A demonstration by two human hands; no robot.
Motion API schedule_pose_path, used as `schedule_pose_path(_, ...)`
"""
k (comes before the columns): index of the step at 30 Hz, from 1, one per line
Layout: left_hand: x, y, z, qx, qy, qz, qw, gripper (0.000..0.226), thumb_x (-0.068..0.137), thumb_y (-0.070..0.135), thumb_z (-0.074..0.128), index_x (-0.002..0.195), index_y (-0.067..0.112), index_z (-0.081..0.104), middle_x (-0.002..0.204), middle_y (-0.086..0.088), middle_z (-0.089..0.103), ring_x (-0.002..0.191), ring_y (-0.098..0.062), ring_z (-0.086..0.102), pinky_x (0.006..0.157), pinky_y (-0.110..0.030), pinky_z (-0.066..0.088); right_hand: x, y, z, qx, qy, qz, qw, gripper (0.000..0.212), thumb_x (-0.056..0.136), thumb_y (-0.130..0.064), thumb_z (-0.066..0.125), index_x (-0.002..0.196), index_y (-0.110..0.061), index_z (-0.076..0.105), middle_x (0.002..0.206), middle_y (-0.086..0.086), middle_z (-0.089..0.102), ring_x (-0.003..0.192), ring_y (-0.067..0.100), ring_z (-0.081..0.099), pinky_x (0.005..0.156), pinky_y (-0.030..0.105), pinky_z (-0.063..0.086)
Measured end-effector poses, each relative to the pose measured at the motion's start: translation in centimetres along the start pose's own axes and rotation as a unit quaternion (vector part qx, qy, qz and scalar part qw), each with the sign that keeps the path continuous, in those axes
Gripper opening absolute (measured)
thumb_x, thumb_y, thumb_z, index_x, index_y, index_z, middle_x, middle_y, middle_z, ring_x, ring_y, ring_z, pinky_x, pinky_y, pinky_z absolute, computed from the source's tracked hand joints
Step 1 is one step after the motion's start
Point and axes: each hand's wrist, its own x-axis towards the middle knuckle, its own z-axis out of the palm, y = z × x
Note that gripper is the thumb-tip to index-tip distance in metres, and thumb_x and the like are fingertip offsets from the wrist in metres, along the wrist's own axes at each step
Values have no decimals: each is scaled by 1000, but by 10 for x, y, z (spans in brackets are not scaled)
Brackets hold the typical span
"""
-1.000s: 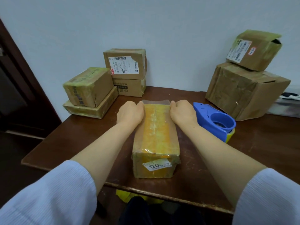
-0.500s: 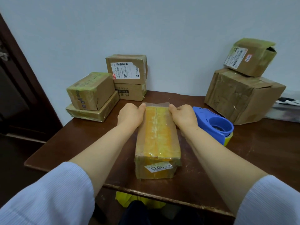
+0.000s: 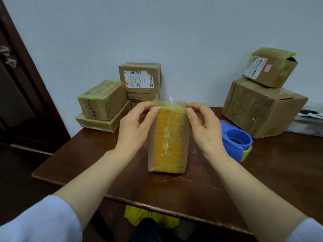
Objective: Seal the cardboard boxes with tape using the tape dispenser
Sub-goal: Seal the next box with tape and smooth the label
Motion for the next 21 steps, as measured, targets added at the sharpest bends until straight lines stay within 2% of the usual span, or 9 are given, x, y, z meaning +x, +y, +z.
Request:
schedule_pose_path(2,-6,0,-1,-23,4,-2,1000,14,94,30,59,106,27,65,105,9,67,100,-5,62,88,-23,49,-7,-2,0,23,7,1,1000,11,94,-21,57,98,-30,63,109,0,62,96,1,58,86,18,49)
schedule_pose_path(5,-17,5,2,-63,34,-24,997,10,91,24,63,100,21,68,100,2,68,94,-9,63,84,-22,48,-16,-4,1,52,12,11,999,16,92,-18,60,88,-32,64,101,-1,61,86,2,58,78,21,49)
schedule_pose_path(9,-28,11,9,-67,80,-55,993,17,85,37,67,83,20,69,91,-7,65,86,-19,61,80,-33,51,-26,-6,4,71,19,27,997,14,88,-21,66,74,-24,63,87,-3,56,73,-2,53,70,14,44)
schedule_pose_path(11,-31,12,11,-69,104,-71,990,14,85,30,70,77,19,68,90,-11,64,85,-22,61,81,-37,51,-30,-9,7,64,29,27,997,18,86,-23,68,70,-20,61,83,-3,54,72,-4,51,69,10,43)
schedule_pose_path(14,-28,16,10,-69,121,-109,984,11,83,23,73,74,22,68,92,-9,66,84,-16,62,81,-32,51,-32,-16,11,54,61,35,996,20,83,-18,71,67,-21,59,84,-2,56,71,-8,51,67,4,41)
schedule_pose_path(16,-25,20,10,-66,128,-140,980,10,81,22,74,79,27,66,94,-2,67,85,-12,61,82,-29,51,-31,-18,15,26,65,55,996,17,83,-18,70,74,-25,58,92,-2,57,76,-11,52,67,4,40)
schedule_pose_path(18,-23,24,11,-59,119,-159,978,20,82,20,71,99,26,61,98,5,63,83,-10,58,79,-27,50,-28,-20,18,-19,54,83,995,16,83,-23,65,92,-28,53,98,-5,56,83,-3,54,73,17,45)
schedule_pose_path(20,-19,25,12,-38,87,-181,979,47,83,26,66,127,19,51,107,2,59,83,-14,57,79,-32,50,-22,-20,18,-64,29,106,992,34,85,-26,58,118,-28,46,105,-5,53,93,8,54,83,36,49)
schedule_pose_path(21,-17,24,14,-27,68,-189,979,55,80,34,66,130,15,51,111,-3,58,88,-19,59,82,-37,50,-19,-21,18,-84,7,117,990,45,87,-28,54,130,-25,42,113,-4,50,101,14,54,89,40,48)
